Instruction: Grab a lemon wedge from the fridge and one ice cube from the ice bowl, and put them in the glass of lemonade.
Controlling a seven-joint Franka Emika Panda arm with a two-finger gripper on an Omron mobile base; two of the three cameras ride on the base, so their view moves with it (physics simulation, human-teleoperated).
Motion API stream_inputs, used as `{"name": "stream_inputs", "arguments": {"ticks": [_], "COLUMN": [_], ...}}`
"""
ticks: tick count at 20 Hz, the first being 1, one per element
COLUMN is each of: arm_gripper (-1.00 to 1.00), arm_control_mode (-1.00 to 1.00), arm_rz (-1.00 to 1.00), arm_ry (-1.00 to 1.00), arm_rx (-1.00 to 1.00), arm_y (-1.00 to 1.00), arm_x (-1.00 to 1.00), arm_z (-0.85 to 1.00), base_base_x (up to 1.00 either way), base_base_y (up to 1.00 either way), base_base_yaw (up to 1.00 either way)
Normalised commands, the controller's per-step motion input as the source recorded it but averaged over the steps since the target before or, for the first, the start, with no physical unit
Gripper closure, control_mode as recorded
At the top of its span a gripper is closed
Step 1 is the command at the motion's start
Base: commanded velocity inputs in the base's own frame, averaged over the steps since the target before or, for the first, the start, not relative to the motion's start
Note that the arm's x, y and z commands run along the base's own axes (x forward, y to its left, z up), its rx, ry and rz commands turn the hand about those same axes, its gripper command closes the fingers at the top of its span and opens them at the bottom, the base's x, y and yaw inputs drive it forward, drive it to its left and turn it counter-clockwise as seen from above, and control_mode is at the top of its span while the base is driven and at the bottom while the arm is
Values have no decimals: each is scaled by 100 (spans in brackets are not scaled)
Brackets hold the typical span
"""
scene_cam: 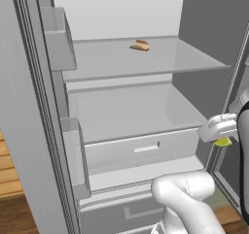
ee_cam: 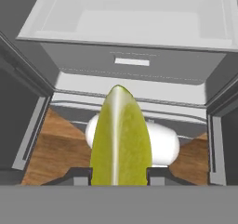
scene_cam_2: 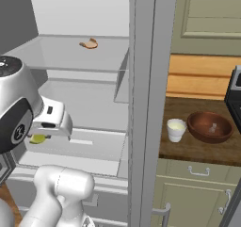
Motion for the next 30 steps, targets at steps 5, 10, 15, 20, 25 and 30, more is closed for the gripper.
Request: {"name": "stream_inputs", "arguments": {"ticks": [5, 10, 15, 20, 25, 30], "arm_gripper": [100, 100, 100, 100, 100, 100], "arm_control_mode": [-100, 100, 100, 100, 100, 100], "arm_rz": [-5, 0, 0, 0, 0, 0], "arm_ry": [0, 0, 0, 0, 0, 0], "arm_rx": [-2, 0, 0, 0, 0, 0], "arm_y": [1, 0, 0, 0, 0, 0], "arm_x": [0, 0, 0, 0, 0, 0], "arm_z": [0, 0, 0, 0, 0, 0], "base_base_x": [0, -3, -80, -92, -71, -41], "base_base_y": [0, 0, 0, 0, -1, -62], "base_base_yaw": [0, 0, -2, -13, -23, -41]}}
